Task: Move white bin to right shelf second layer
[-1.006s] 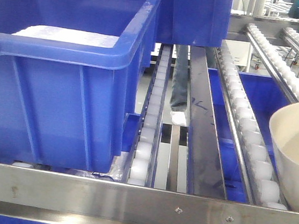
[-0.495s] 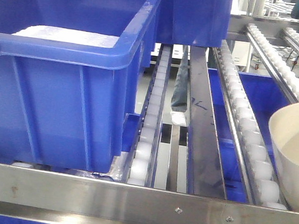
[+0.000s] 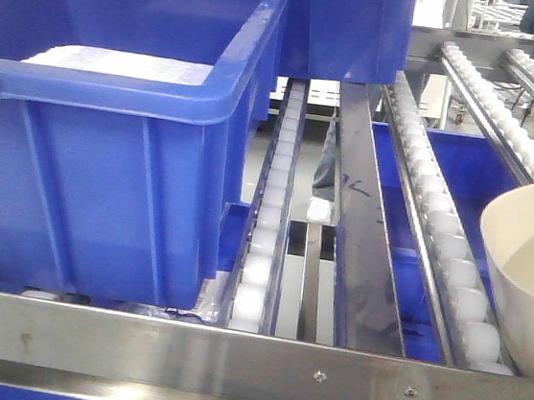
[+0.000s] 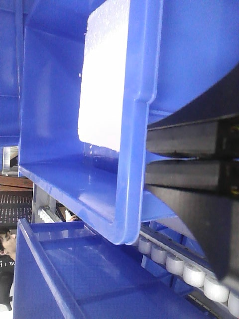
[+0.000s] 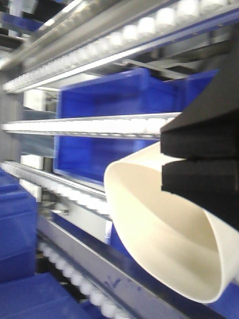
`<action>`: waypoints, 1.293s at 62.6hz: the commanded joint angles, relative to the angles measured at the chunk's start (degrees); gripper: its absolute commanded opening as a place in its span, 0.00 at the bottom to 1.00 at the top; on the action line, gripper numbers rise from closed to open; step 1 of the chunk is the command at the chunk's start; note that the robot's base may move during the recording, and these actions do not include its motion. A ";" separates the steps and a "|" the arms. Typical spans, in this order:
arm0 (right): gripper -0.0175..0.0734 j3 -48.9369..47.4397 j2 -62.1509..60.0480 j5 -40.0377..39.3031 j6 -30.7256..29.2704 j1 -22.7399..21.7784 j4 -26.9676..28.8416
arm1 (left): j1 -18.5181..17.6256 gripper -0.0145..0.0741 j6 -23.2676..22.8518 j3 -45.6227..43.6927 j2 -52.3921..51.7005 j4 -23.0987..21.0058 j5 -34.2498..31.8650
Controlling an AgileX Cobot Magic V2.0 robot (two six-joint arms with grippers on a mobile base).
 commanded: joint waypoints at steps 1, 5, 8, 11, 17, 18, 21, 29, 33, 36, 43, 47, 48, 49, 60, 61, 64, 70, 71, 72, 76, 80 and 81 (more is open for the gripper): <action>0.25 0.47 -3.69 -4.28 -0.85 -0.07 -0.02 | -0.16 0.26 -0.30 1.56 -0.87 -0.30 -4.77; 0.25 0.66 -3.20 -4.54 -0.85 -0.20 -0.02 | -0.16 0.26 -0.30 1.56 -0.87 -0.30 -4.77; 0.25 0.66 -3.21 -4.37 -0.85 -0.20 -0.02 | -0.16 0.26 -0.30 1.56 -0.87 -0.30 -4.77; 0.25 0.66 -3.28 -4.50 -0.85 -0.20 -0.02 | -0.16 0.26 -0.30 1.56 -0.87 -0.30 -4.77; 0.25 0.66 -3.28 -4.50 -0.85 -0.20 -0.02 | -0.16 0.26 -0.30 1.56 -0.87 -0.30 -4.77; 0.25 0.66 -3.28 -4.50 -0.85 -0.20 -0.02 | -0.16 0.26 -0.30 1.56 -0.87 -0.30 -4.77; 0.25 0.66 -3.28 -4.50 -0.85 -0.20 -0.02 | -0.16 0.26 -0.30 1.56 -0.87 -0.30 -4.77; 0.25 0.61 -3.28 -4.86 -0.85 -0.20 -0.02 | -0.16 0.26 -0.30 1.56 -0.87 -0.30 -4.77; 0.25 0.61 -3.28 -4.86 -0.85 -0.20 -0.02 | -0.16 0.26 -0.30 1.56 -0.87 -0.30 -4.77; 0.25 0.61 -3.28 -4.86 -0.85 -0.20 -0.02 | -0.16 0.26 -0.30 1.56 -0.87 -0.30 -4.77; 0.25 0.61 -3.28 -4.86 -0.85 -0.20 -0.02 | -0.16 0.26 -0.30 1.56 -0.87 -0.30 -4.77; 0.25 0.61 -3.28 -4.86 -0.85 -0.20 -0.02 | -0.16 0.26 -0.30 1.56 -0.87 -0.30 -4.77; 0.25 0.61 -3.28 -4.86 -0.85 -0.20 -0.02 | -0.16 0.26 -0.30 1.56 -0.87 -0.30 -4.77; 0.25 0.61 -3.28 -4.86 -0.85 -0.20 -0.02 | -0.16 0.26 -0.30 1.56 -0.87 -0.30 -4.77; 0.25 0.61 -3.28 -4.86 -0.85 -0.20 -0.02 | -0.16 0.26 -0.30 1.56 -0.87 -0.30 -4.77; 0.25 0.61 -3.28 -4.86 -0.85 -0.20 -0.02 | -0.16 0.26 -0.30 1.56 -0.87 -0.30 -4.77; 0.25 0.61 -3.28 -4.86 -0.85 -0.20 -0.02 | -0.16 0.26 -0.30 1.56 -0.87 -0.30 -4.77; 0.25 0.61 -3.28 -4.86 -0.85 -0.20 -0.02 | -0.16 0.26 -0.30 1.56 -0.87 -0.30 -4.77; 0.25 0.61 -3.28 -4.86 -0.85 -0.20 -0.02 | -0.16 0.26 -0.30 1.56 -0.87 -0.30 -4.77; 0.25 0.61 -3.28 -4.86 -0.85 -0.20 -0.02 | -0.16 0.26 -0.30 1.56 -0.87 -0.30 -4.77; 0.25 0.61 -3.28 -4.86 -0.85 -0.20 -0.02 | -0.16 0.26 -0.30 1.56 -0.87 -0.30 -4.77; 0.25 0.61 -3.28 -4.86 -0.85 -0.20 -0.02 | -0.16 0.26 -0.30 1.56 -0.87 -0.30 -4.77; 0.25 0.61 -3.28 -4.86 -0.85 -0.20 -0.02 | -0.16 0.26 -0.30 1.56 -0.87 -0.30 -4.77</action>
